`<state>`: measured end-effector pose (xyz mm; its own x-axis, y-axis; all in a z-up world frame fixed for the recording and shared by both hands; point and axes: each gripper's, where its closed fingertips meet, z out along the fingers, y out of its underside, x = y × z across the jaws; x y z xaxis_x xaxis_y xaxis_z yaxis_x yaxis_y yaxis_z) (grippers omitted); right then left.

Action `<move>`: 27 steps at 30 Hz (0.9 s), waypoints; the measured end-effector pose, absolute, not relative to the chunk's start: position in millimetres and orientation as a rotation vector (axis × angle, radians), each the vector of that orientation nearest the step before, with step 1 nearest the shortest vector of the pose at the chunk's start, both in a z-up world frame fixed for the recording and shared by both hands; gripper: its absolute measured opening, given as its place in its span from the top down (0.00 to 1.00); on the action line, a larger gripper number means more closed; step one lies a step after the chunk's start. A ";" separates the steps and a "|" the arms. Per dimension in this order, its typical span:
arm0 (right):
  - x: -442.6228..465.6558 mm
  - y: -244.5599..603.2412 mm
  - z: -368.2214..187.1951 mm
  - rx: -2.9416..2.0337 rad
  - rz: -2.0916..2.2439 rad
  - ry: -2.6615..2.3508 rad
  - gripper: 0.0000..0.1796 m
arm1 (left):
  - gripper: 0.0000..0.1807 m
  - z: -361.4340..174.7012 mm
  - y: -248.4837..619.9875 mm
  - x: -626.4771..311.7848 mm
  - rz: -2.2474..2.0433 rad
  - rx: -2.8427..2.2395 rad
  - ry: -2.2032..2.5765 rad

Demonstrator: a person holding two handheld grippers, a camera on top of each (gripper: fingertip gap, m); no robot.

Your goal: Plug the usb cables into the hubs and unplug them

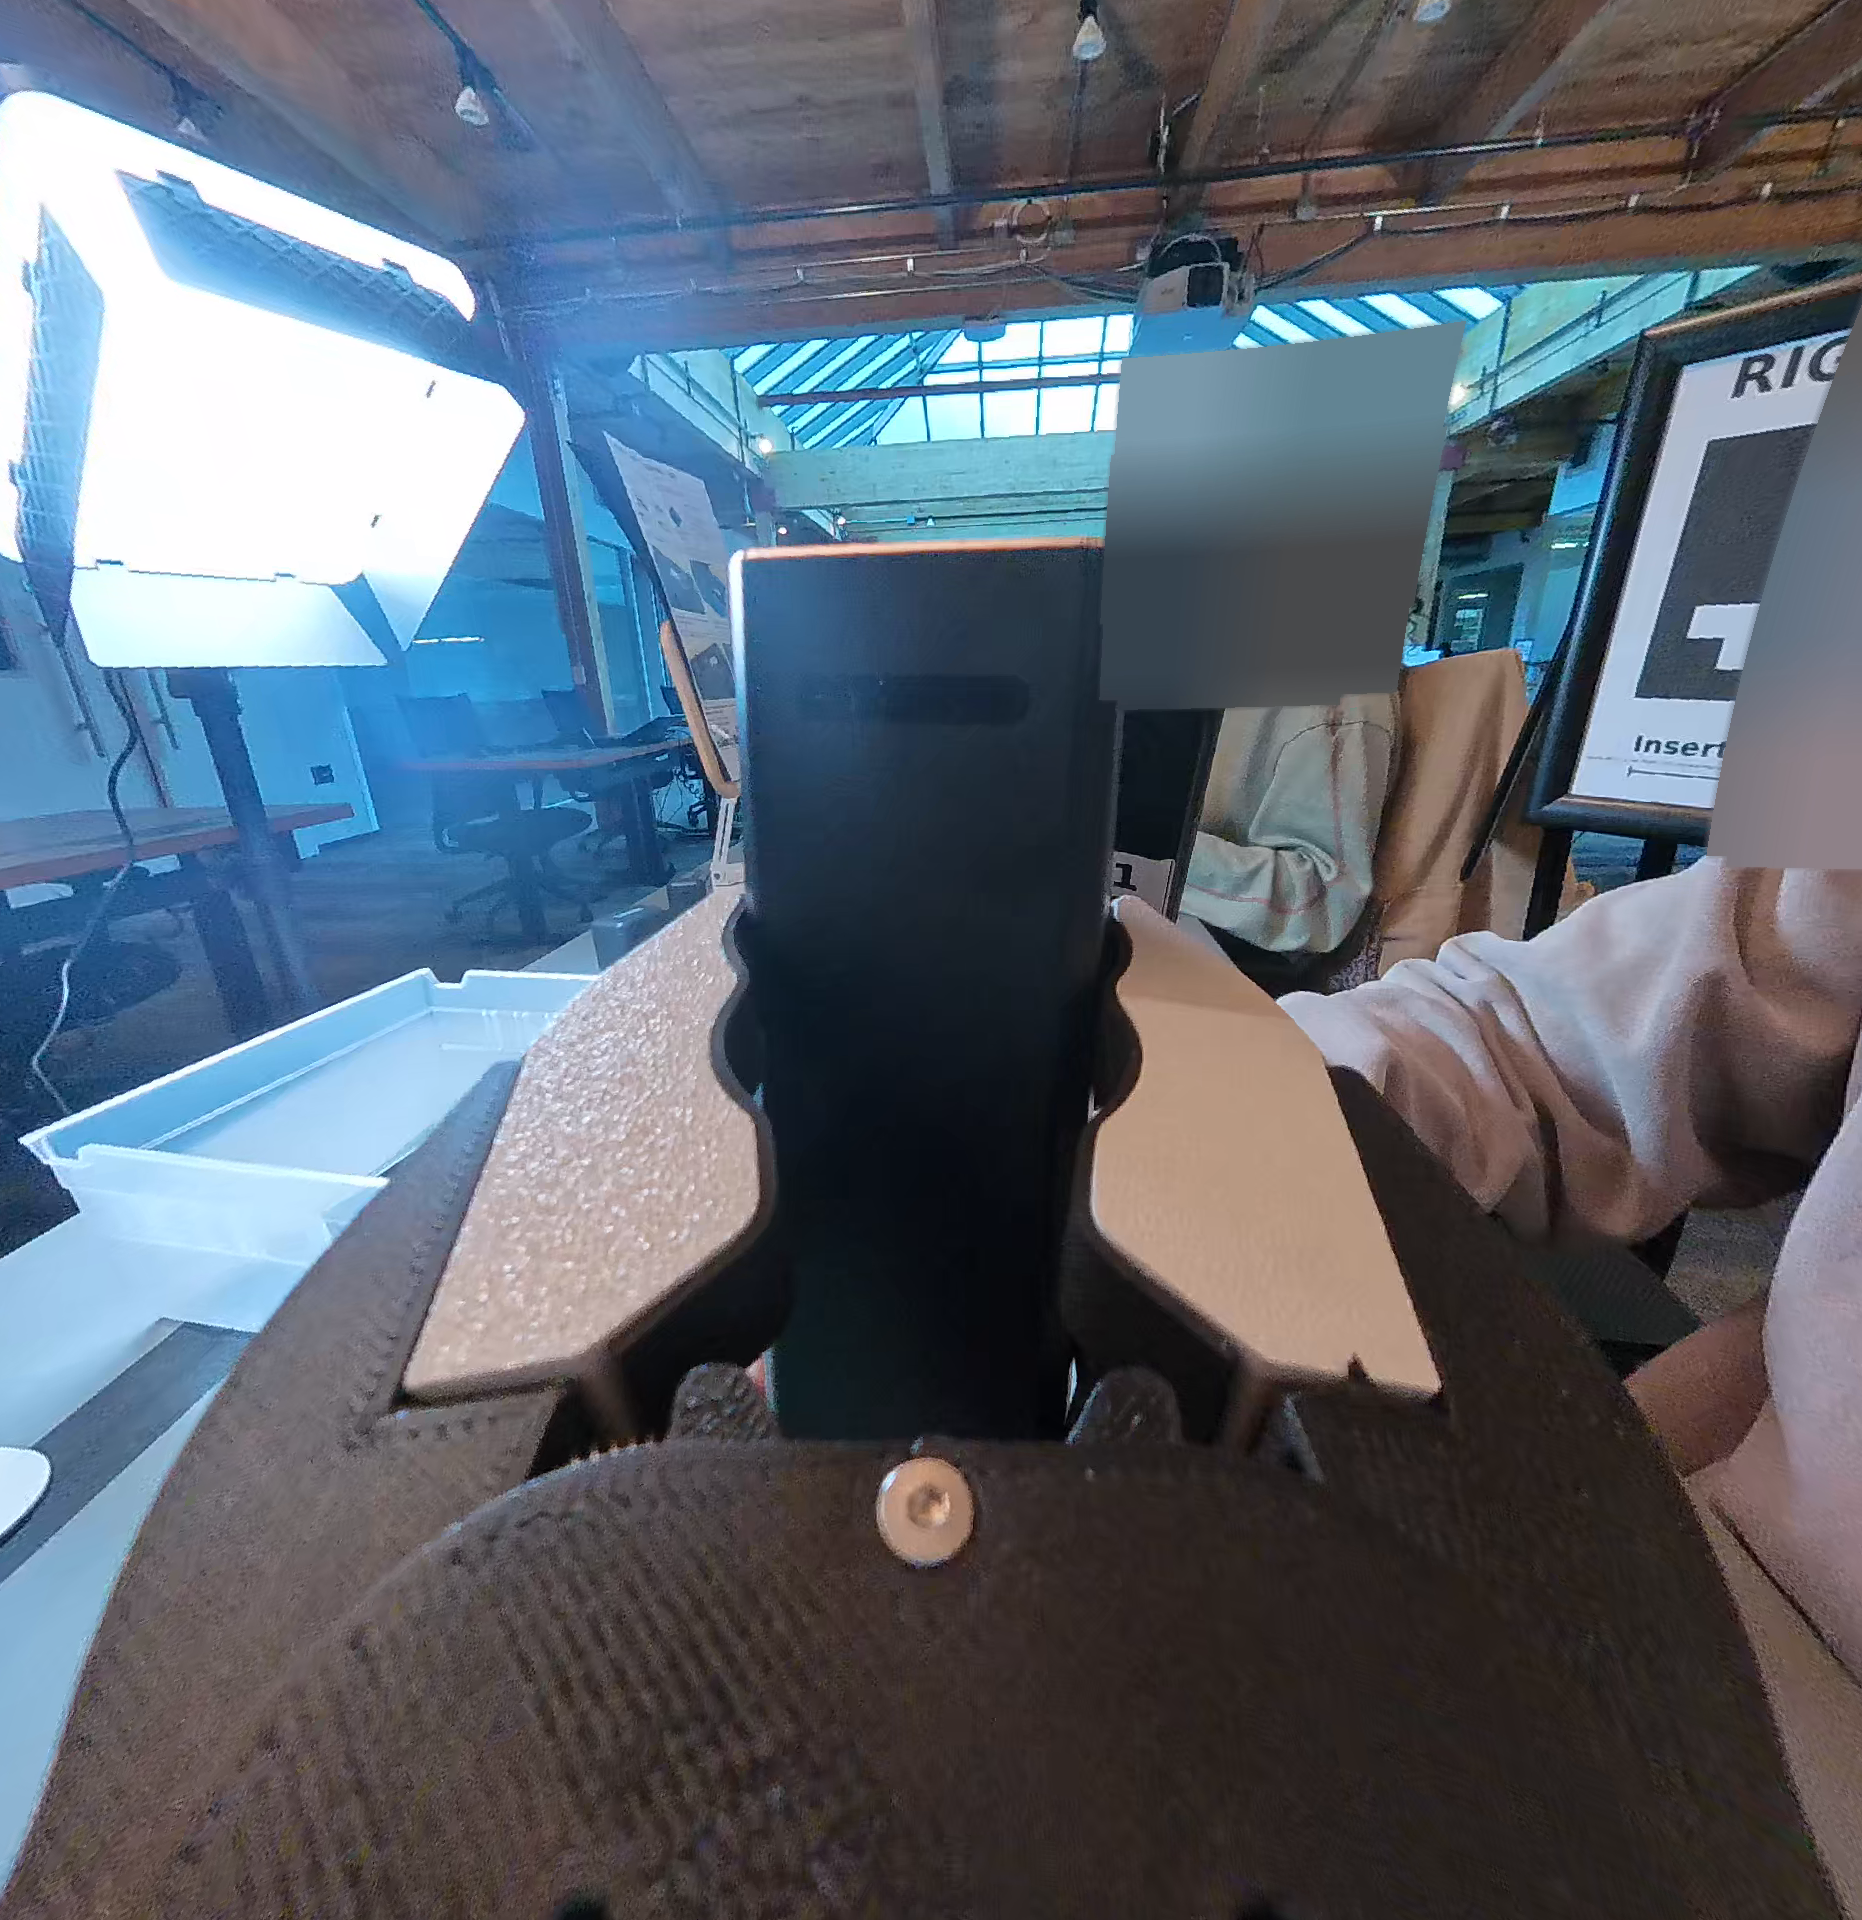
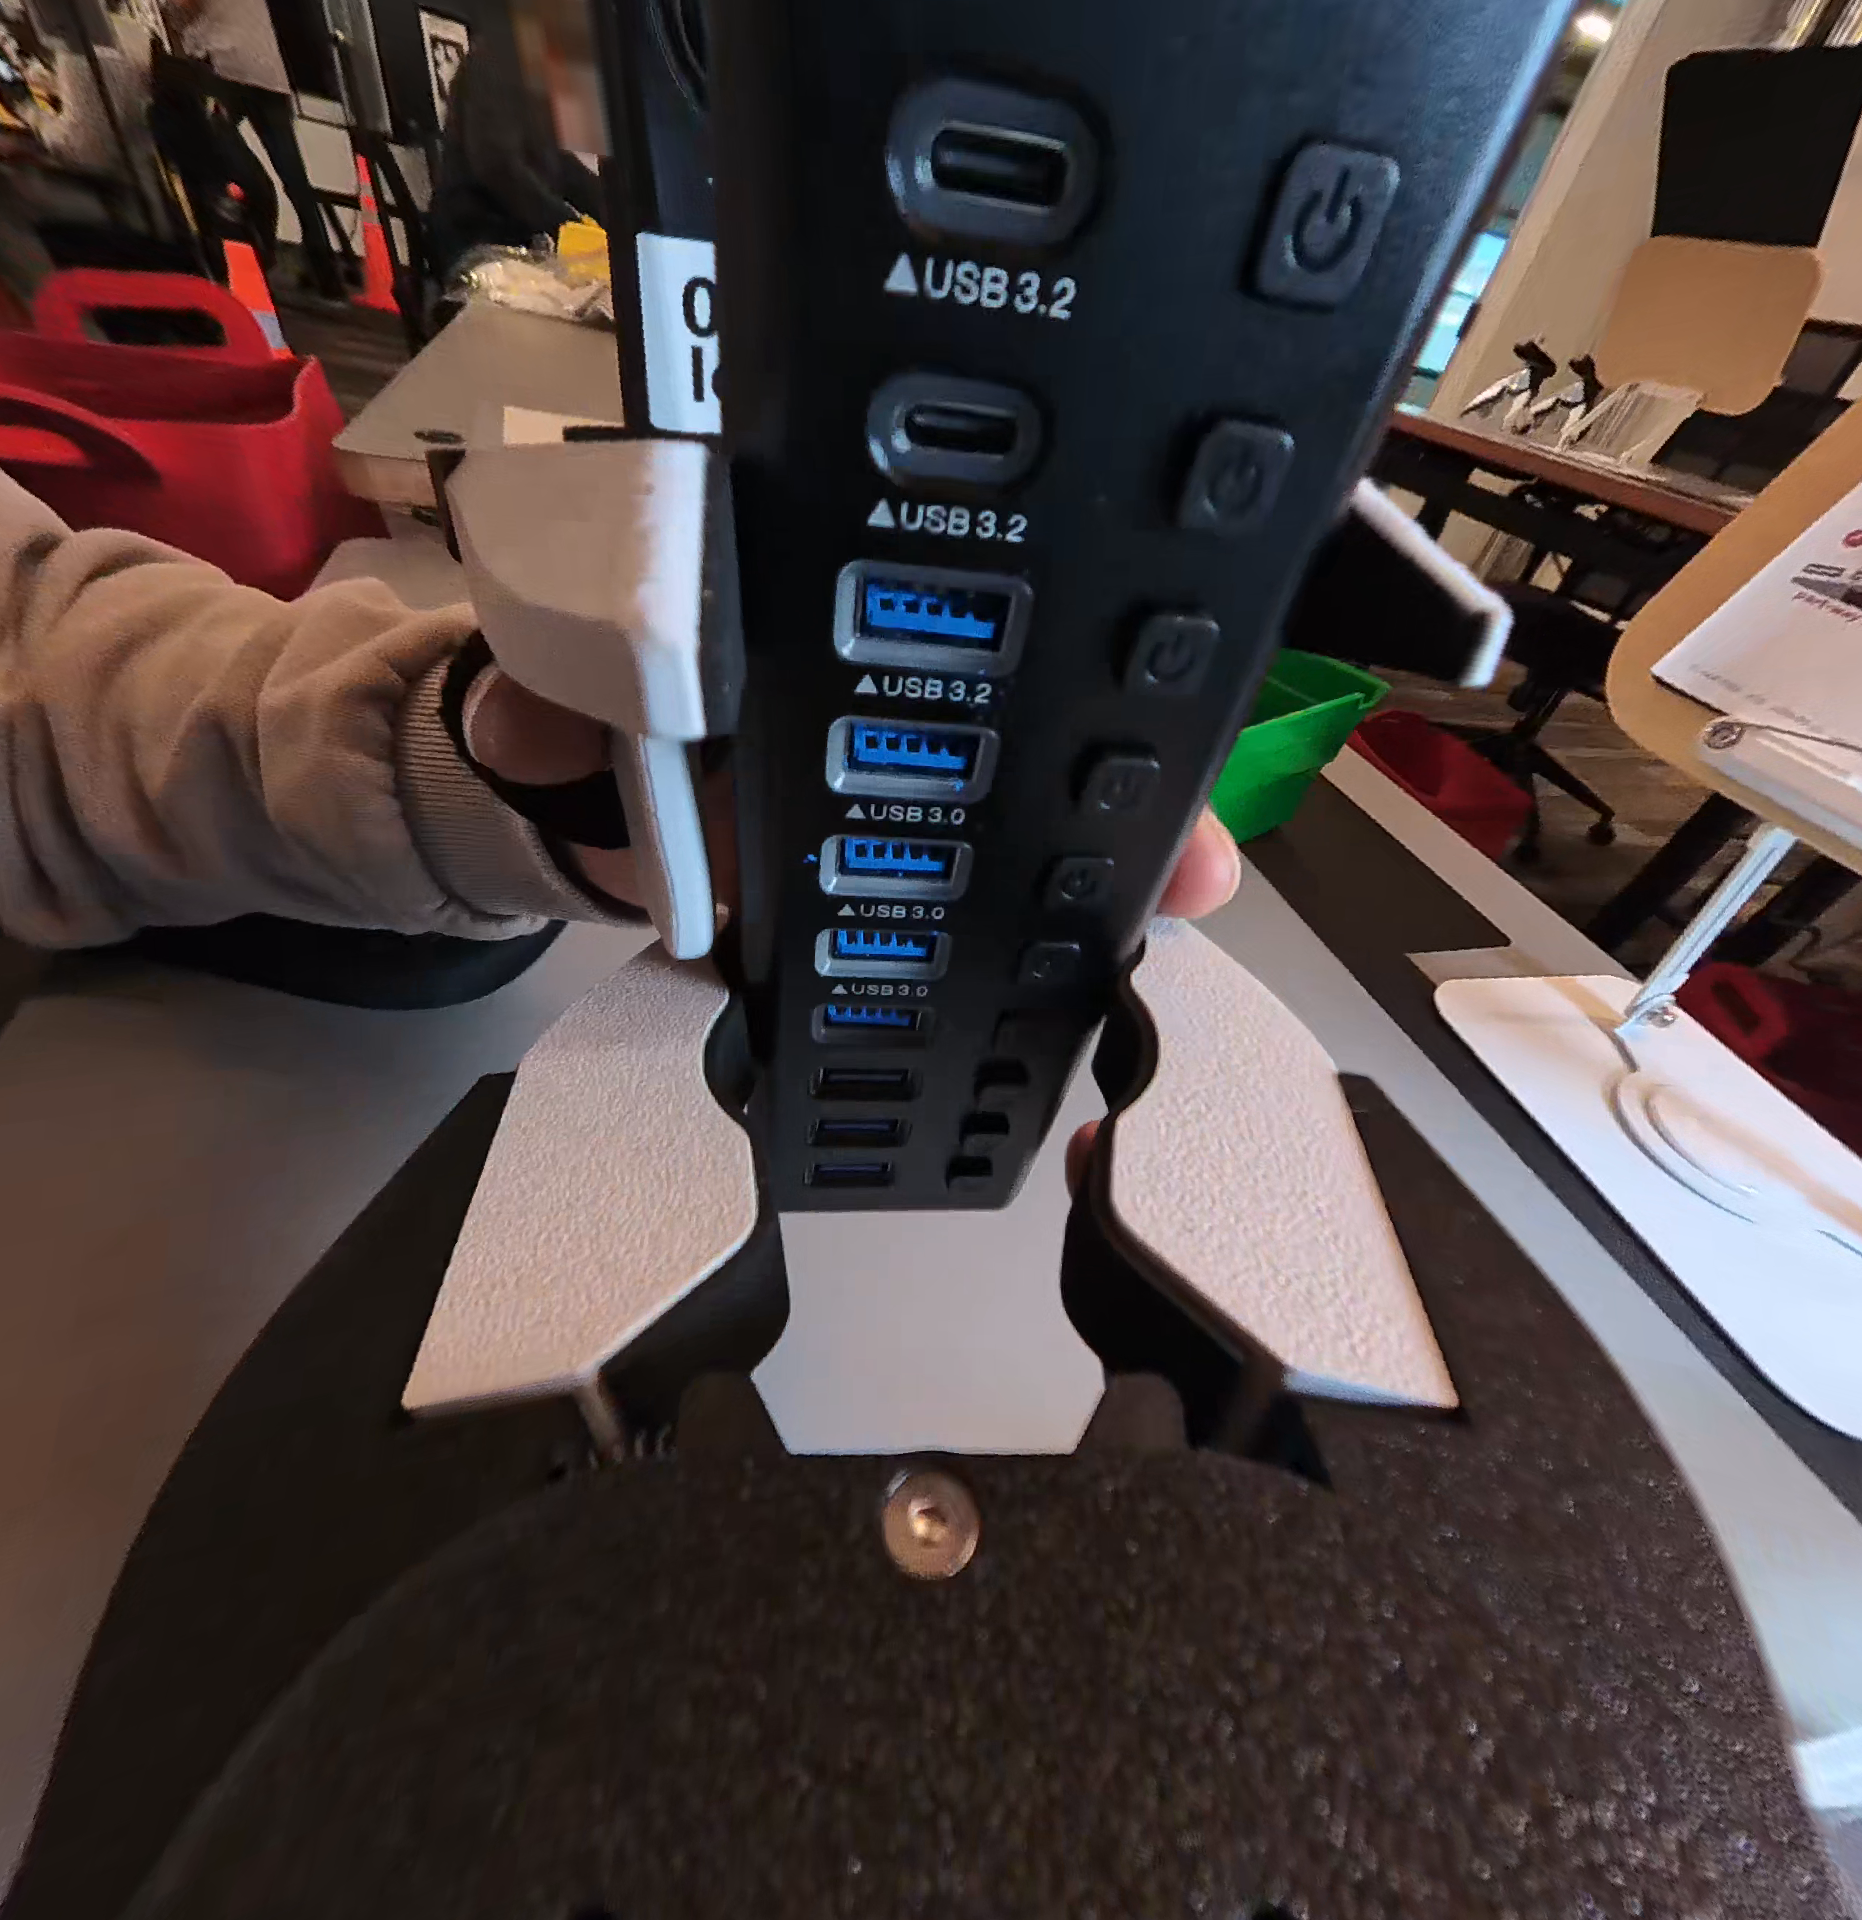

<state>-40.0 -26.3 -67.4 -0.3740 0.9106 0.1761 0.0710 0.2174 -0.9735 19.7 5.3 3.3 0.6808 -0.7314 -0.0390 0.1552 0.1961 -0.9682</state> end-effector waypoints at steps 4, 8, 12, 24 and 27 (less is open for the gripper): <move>-39.3 -21.0 -75.7 -0.959 1.282 -1.674 0.65 | 0.65 -7.2 13.7 16.3 -0.592 -1.313 0.580; -38.7 -9.0 -92.8 -1.029 1.325 -1.713 0.65 | 0.65 -4.4 19.8 -1.6 -0.581 -1.342 0.504; -36.9 22.1 -98.0 -1.138 1.400 -1.654 0.65 | 0.66 9.3 21.3 -41.3 -0.533 -1.339 0.373; 14.3 266.7 -30.9 -1.387 0.665 -1.492 0.65 | 0.98 -69.9 4.4 -79.8 -0.371 -1.592 0.391; 18.8 325.6 -39.0 -1.466 0.448 -1.575 0.65 | 1.00 -98.8 5.8 -81.4 -0.344 -1.631 0.358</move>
<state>18.8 325.6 -39.0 0.1192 0.9234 0.3648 0.5932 0.2284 -0.7720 -81.4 5.8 -98.8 0.9040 -0.4273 0.0109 -0.0277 -0.0840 -0.9961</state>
